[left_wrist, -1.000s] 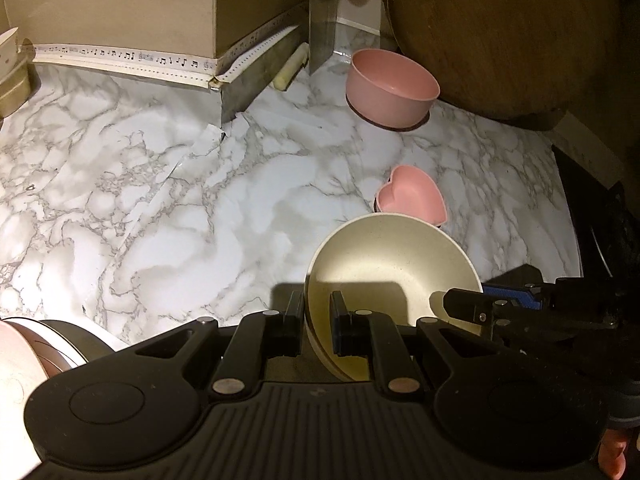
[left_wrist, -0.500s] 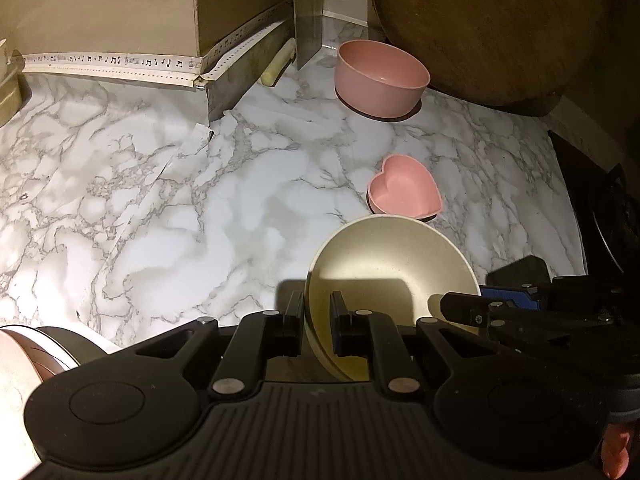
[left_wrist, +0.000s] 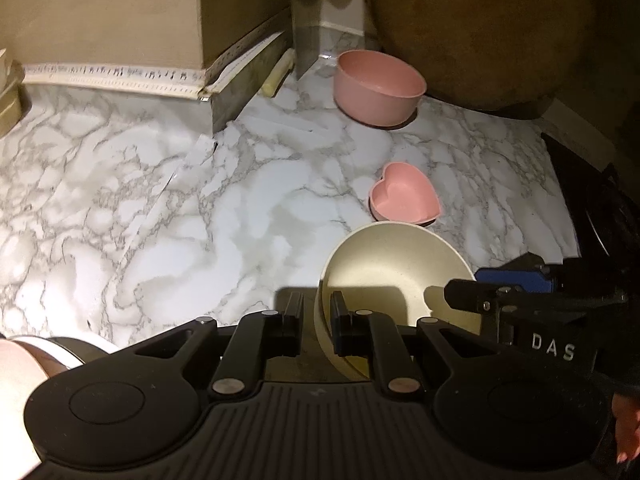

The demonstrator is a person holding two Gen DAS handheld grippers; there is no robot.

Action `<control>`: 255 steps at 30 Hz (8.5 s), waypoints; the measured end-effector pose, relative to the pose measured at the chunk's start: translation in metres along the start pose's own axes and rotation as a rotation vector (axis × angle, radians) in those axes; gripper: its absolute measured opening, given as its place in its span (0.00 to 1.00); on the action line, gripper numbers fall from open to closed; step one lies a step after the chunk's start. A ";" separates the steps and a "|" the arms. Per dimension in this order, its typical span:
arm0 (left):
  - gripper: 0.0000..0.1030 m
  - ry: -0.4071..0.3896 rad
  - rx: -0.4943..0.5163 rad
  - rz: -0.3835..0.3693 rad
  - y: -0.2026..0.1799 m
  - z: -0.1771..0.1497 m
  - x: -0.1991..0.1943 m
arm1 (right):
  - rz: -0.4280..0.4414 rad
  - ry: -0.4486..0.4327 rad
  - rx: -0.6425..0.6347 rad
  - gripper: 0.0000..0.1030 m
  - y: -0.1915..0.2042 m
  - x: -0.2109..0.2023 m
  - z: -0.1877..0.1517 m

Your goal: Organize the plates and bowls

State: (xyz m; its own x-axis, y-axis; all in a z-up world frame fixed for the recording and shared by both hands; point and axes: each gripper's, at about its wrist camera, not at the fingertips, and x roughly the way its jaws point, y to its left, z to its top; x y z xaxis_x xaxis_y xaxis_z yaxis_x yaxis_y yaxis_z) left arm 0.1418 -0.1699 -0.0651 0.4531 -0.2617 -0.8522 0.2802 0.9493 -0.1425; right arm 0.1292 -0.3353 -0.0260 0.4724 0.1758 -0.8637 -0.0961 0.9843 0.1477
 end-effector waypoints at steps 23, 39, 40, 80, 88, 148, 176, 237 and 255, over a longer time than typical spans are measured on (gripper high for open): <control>0.52 -0.215 0.012 -0.032 0.005 0.035 -0.054 | 0.009 -0.235 -0.044 0.61 0.010 -0.058 0.026; 0.77 -0.286 -0.024 -0.023 0.003 0.075 -0.036 | -0.033 -0.377 0.015 1.00 -0.025 -0.048 0.060; 0.77 -0.287 -0.025 -0.018 0.002 0.079 -0.032 | -0.038 -0.375 0.025 1.00 -0.028 -0.045 0.062; 0.54 -0.116 -0.149 0.028 -0.015 0.200 0.143 | -0.083 -0.148 0.230 0.48 -0.116 0.109 0.163; 0.12 -0.106 -0.142 -0.043 -0.016 0.200 0.145 | -0.059 -0.143 0.206 0.18 -0.108 0.113 0.165; 0.11 -0.056 -0.081 -0.057 -0.016 0.034 -0.054 | 0.038 -0.137 0.098 0.11 0.001 -0.055 0.004; 0.11 0.014 -0.067 -0.054 -0.016 0.019 -0.035 | 0.039 -0.078 0.138 0.11 -0.003 -0.038 -0.014; 0.76 -0.151 0.029 -0.070 -0.025 0.093 -0.056 | 0.042 -0.236 0.128 0.91 -0.039 -0.069 0.040; 0.76 0.087 0.040 -0.171 -0.031 0.136 0.043 | 0.097 -0.060 0.305 0.80 -0.097 0.008 0.048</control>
State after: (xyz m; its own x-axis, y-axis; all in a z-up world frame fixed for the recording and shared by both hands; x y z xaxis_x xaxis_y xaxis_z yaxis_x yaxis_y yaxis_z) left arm 0.2680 -0.2341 -0.0293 0.3212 -0.4010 -0.8580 0.3814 0.8840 -0.2703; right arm 0.1846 -0.4284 -0.0242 0.5252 0.2608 -0.8100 0.1198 0.9198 0.3738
